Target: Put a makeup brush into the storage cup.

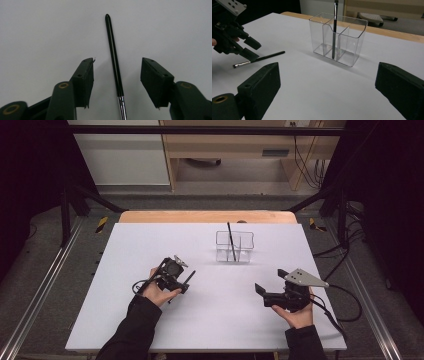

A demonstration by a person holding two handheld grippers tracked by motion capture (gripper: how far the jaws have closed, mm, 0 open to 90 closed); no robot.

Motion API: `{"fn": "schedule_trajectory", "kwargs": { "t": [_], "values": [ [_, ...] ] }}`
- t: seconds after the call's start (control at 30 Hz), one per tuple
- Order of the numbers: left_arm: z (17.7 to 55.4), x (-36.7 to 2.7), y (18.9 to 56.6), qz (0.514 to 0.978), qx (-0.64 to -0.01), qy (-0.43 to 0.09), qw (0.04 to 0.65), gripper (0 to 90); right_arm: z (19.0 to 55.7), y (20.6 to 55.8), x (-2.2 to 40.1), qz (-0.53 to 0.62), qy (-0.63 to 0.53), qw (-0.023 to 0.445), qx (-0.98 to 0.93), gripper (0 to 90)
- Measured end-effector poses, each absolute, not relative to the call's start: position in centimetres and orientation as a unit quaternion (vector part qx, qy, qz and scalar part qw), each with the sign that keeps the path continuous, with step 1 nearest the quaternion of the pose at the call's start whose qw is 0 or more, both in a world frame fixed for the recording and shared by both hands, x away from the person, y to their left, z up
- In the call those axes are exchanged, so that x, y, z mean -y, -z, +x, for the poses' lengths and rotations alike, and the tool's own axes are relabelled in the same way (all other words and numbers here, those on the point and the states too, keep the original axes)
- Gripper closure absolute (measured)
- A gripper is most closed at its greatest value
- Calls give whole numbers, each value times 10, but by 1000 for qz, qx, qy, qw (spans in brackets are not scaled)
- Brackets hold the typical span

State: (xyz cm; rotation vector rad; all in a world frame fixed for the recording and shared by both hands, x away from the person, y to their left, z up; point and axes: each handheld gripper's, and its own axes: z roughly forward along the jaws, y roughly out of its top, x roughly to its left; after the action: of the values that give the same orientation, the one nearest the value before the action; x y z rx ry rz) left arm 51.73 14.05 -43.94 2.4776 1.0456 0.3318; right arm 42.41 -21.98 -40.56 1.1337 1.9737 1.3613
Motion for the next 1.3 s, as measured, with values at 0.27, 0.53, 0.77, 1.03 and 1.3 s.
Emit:
{"fn": "schedule_trajectory", "kwargs": {
  "t": [0.27, 0.53, 0.77, 1.03, 1.3],
  "values": [
    [522, -138, 449, 901, -372, -107, 195, 582, 424, 406, 219, 414, -498, 240, -723, 65],
    [521, -137, 451, 903, -373, -96, 191, 682, 424, 406, 218, 413, -497, 239, -725, 65],
    [519, -138, 451, 900, -381, -87, 192, 744, 424, 406, 218, 412, -498, 239, -725, 64],
    [518, -139, 451, 901, -381, -83, 191, 806, 425, 407, 217, 412, -496, 238, -726, 64],
    [517, -139, 451, 905, -371, -83, 189, 831, 425, 407, 217, 413, -495, 238, -727, 64]
  ]
}}
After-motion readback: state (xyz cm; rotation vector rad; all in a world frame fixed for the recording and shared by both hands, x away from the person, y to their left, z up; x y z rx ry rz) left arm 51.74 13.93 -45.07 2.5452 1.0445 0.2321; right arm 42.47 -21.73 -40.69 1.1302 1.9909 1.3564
